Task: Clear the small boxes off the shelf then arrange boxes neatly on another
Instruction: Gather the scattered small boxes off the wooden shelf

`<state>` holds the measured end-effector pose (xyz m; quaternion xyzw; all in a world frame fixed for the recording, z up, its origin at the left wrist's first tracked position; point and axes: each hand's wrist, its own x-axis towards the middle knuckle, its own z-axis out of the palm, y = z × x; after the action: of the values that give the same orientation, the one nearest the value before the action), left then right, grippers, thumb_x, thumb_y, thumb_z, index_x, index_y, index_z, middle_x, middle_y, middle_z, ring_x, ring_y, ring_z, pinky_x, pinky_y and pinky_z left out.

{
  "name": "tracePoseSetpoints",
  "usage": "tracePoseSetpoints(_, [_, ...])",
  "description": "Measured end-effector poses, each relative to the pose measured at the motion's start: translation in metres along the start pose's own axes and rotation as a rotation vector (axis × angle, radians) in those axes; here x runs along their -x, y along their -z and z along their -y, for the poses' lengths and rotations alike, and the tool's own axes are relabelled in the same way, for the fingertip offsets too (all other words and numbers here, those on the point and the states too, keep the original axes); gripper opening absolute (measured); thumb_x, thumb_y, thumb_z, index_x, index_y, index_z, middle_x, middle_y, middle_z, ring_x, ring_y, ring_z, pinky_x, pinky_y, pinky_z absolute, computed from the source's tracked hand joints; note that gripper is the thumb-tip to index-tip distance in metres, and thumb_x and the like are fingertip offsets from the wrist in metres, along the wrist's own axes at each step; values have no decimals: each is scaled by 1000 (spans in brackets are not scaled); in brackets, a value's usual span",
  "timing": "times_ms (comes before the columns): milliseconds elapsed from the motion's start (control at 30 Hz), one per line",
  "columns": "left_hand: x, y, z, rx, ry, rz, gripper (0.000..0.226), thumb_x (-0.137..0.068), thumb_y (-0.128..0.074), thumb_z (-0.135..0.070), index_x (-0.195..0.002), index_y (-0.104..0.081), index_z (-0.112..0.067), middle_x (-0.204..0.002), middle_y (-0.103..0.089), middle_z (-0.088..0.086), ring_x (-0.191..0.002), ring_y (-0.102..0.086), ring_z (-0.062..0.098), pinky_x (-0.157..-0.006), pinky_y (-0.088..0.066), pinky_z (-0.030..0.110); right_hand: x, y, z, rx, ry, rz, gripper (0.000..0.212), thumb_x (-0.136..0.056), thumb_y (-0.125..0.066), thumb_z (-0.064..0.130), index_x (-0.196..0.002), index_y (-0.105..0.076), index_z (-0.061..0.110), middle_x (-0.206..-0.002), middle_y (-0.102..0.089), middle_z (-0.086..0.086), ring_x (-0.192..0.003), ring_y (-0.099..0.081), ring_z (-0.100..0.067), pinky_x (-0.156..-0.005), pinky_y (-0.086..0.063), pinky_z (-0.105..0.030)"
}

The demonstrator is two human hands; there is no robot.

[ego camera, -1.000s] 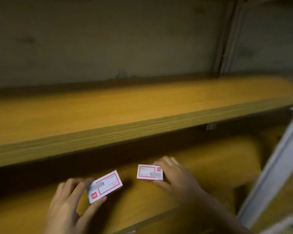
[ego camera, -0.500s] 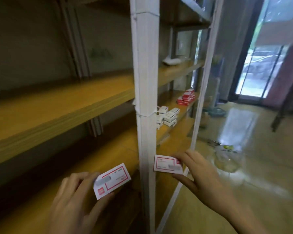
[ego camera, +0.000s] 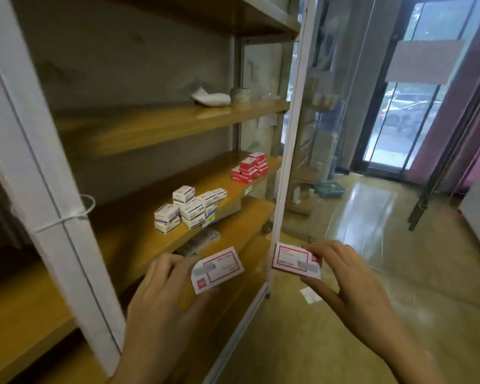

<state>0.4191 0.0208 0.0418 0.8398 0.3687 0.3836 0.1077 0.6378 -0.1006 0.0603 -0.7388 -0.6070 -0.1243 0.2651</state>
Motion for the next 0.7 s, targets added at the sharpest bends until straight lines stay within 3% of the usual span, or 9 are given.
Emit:
tracePoseSetpoints(333, [-89,-94,-30,-39,-65,55,50,-68,-73,-35,-114,-58,-20,-101,-51,-7,-91,-44,7,-64,-40,19,-40,0,-133,23,-77,-7,45,-76,-49,48,-113,-56,23,-105,-60,6,-91,-53,-10,-73,-43,-21])
tracePoseSetpoints(467, [-138,-140,-26,-64,-68,51,48,-67,-72,-38,-110,-59,-22,-97,-46,-12,-88,-45,6,-62,-43,20,-80,-26,-186,70,-99,18,44,-69,-63,43,-110,-59,25,-102,-62,6,-85,-54,-7,-67,-48,-21])
tracePoseSetpoints(567, [-184,-178,-22,-49,-22,16,48,-69,-72,-37,-112,-58,-23,-97,-45,-13,-90,-43,6,-68,-47,27,-126,-48,-227,60,-113,56,48,-70,-69,41,-114,-53,32,-109,-55,14,-92,-46,-2,-77,-45,-20])
tracePoseSetpoints(700, [-244,-214,-18,-49,24,-30,55,-64,-64,-45,-112,-60,-19,-94,-46,-11,-86,-43,6,-60,-38,16,-195,-61,-276,27,-29,60,44,-67,-66,38,-109,-59,24,-100,-62,8,-79,-52,-3,-63,-44,-14])
